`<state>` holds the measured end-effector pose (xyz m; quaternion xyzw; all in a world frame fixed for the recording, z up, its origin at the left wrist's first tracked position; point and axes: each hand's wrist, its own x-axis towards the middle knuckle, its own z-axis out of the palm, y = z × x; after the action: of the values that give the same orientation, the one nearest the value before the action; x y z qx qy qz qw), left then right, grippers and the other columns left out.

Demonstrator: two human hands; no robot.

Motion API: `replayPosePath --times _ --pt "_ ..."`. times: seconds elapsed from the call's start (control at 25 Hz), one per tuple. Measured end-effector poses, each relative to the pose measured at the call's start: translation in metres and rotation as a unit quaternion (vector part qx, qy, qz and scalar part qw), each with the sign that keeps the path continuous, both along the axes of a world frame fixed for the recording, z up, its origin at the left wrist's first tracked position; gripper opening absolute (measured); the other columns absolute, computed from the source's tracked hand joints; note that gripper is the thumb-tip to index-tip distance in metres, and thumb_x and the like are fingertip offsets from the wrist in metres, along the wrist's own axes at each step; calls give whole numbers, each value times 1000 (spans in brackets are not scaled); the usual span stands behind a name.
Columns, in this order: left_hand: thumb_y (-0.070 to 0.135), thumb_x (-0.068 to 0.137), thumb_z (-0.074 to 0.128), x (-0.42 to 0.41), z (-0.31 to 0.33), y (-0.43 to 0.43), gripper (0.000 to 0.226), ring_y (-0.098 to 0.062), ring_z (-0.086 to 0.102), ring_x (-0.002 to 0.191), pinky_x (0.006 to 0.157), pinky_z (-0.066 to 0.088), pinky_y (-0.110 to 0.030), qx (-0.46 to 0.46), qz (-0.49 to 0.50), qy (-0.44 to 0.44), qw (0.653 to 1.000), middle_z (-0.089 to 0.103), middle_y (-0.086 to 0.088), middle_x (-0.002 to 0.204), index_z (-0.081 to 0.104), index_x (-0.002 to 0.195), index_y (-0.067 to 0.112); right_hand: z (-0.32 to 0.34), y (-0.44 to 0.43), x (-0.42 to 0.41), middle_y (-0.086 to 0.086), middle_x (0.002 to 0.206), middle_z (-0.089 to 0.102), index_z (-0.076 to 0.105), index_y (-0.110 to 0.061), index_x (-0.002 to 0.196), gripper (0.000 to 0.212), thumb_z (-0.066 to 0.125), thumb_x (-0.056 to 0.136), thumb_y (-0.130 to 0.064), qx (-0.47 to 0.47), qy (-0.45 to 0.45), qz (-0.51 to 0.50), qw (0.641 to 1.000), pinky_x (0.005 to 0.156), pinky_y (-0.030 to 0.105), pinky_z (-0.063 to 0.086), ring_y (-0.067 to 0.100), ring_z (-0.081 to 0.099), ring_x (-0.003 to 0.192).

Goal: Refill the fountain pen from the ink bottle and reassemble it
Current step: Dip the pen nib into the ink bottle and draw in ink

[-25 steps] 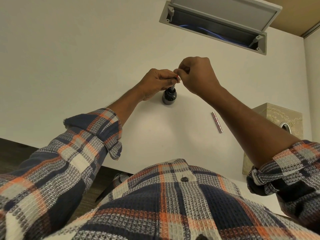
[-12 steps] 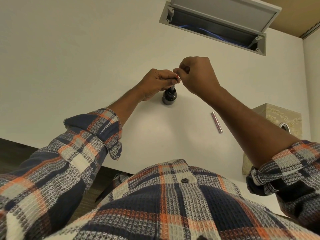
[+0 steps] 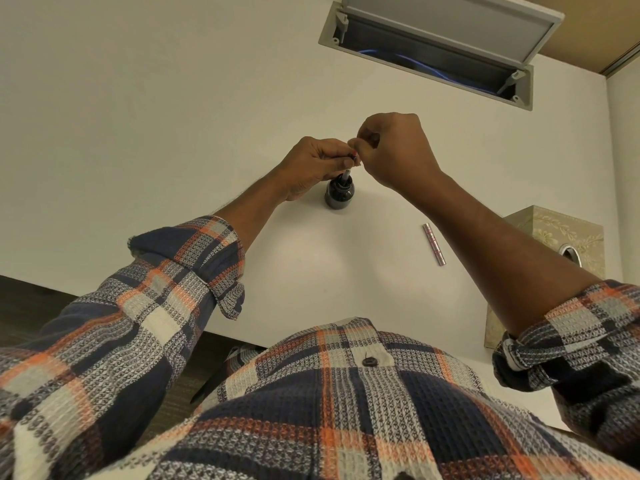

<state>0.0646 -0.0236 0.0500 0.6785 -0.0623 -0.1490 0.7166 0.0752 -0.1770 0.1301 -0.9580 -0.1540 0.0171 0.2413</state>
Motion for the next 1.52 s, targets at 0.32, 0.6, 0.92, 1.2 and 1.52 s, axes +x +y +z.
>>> replayPosePath --times 0.32,0.6,0.92,1.2,1.52 --pt "0 86 61 1 -1 0 20 -10 61 81 84 49 -29 -10 15 12 1000 67 7 90 69 104 3 0 -1 -1 4 93 71 70 -12 102 20 59 88 -19 3 9 5 1000 76 31 54 17 63 81" --pt "0 86 62 0 0 0 20 -6 60 78 83 49 -28 -4 12 9 1000 68 14 84 69 104 5 -1 0 0 9 91 72 72 -9 93 17 58 89 -18 7 9 1 1000 73 34 54 22 65 79" --pt "-2 87 60 0 0 0 24 -1 62 78 81 48 -24 3 8 4 1000 67 17 78 64 111 -2 -1 0 -1 7 87 71 71 -9 94 19 62 89 -25 4 3 1 1000 71 33 55 21 65 76" --pt "0 86 62 1 -5 1 19 -9 60 81 87 47 -33 -7 11 10 1000 67 9 88 69 104 1 -1 0 -2 6 92 72 72 -11 96 18 57 87 -18 -5 6 10 1000 75 34 56 19 65 81" --pt "1 85 62 2 -7 1 16 -9 59 81 87 47 -34 -2 -3 2 1000 67 13 84 69 99 4 -2 -2 -1 6 86 72 72 -10 92 18 60 88 -23 -3 4 -3 1000 72 35 56 21 65 76"
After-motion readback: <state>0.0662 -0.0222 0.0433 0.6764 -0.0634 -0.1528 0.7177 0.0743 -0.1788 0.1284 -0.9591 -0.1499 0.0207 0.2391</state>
